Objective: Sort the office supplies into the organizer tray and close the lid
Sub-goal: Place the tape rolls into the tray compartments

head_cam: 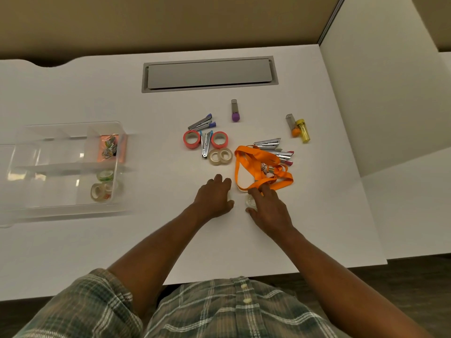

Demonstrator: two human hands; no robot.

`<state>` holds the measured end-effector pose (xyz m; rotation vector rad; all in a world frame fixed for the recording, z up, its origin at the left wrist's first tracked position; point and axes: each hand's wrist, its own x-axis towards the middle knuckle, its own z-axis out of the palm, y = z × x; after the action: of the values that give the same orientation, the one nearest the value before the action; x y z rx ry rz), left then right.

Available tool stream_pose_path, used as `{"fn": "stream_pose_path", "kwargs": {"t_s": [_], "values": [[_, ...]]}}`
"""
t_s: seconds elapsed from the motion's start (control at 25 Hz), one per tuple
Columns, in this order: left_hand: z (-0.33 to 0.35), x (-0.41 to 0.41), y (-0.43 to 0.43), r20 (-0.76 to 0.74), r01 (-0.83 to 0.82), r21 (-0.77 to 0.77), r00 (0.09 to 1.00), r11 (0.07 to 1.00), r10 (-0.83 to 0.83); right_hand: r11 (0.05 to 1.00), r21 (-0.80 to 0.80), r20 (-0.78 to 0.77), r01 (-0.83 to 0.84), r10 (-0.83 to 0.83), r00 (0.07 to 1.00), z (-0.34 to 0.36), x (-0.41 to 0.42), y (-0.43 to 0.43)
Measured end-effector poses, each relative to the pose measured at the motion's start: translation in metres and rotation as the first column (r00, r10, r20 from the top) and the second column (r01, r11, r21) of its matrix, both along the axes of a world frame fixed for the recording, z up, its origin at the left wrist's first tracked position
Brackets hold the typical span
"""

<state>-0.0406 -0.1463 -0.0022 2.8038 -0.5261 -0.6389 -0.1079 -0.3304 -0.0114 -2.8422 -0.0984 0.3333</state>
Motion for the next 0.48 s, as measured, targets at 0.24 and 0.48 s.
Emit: {"fn": "stream_pose_path", "kwargs": {"t_s": [0.24,0.48], "values": [[0.006,-0.001,0.024,-0.021,-0.056,-0.069,0.998,0.996,0.054,0.991,0.095,0.046,0.091,-0.096,0.994,0.009,0.009,0.024],[0.022,-0.001,0.061,-0.009,-0.145,-0.17,0.989,0.975,0.146,0.956,0.199,0.211,0.216,-0.257,0.943,0.03,0.024,0.054]]}}
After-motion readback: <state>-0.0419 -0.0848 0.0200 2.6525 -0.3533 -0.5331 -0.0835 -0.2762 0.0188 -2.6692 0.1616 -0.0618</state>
